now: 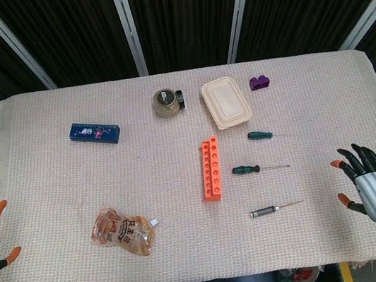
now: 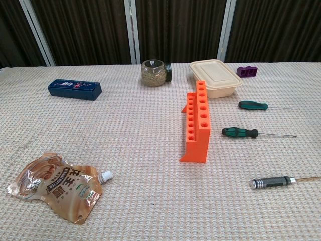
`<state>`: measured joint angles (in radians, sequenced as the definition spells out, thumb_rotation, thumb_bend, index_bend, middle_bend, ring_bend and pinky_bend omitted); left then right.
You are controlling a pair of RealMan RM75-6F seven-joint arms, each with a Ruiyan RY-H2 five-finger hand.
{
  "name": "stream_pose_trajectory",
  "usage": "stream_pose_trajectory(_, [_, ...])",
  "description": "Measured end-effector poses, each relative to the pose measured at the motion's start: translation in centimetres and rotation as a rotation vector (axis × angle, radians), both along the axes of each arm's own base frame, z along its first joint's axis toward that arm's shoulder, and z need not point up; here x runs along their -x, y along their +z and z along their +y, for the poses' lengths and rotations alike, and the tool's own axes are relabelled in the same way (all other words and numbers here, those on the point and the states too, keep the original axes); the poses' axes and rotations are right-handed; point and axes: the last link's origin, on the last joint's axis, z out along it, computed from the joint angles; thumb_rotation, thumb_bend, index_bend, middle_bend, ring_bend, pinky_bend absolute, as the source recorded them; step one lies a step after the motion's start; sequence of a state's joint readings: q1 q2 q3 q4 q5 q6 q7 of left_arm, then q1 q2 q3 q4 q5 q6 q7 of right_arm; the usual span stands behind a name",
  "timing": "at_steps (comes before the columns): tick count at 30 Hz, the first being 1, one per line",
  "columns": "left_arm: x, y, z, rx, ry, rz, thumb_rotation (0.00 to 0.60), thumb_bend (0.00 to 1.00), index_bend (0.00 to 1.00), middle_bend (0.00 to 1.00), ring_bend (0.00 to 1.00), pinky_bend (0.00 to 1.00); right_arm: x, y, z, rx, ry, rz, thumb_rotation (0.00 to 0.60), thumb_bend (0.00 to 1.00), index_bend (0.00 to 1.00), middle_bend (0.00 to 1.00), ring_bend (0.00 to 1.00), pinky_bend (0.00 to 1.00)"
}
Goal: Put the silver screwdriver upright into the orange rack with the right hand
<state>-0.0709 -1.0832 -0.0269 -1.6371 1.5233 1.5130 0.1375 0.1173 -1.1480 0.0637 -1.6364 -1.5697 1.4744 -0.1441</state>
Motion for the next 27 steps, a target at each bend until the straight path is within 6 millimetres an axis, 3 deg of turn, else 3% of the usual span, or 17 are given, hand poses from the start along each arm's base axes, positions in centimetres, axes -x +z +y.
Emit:
stream_pose_trajectory(7, [-0.3,0.1,0.6,0.0,-0.014,0.006,0.6,0.13,0.12,0.0,0.0,0.0,-1.2,-0.8,-0.8,-0.033,0.023,0.08,0.6,0.17,0.35,0.15,0.0,0.1])
stream_pose_trajectory(16, [-0.5,0.5,2.3,-0.011,-0.031,0.028,0.6,0.13,0.13,0.0,0.0,0.0,-3.7,-3.7,-2.7,-0.136,0.077,0.218,0.6,0.17,0.42,0.16,0.02,0.1])
stream_pose_trajectory(27, [-0.3,0.3,3.8,0.011,-0.017,0.04,0.6,0.13,0.14,0.0,0.0,0.0,-7.4,-10.8,-4.7,-0.357,0.128,0.3,0.6,0.18,0.46,0.18,0.02,0.1])
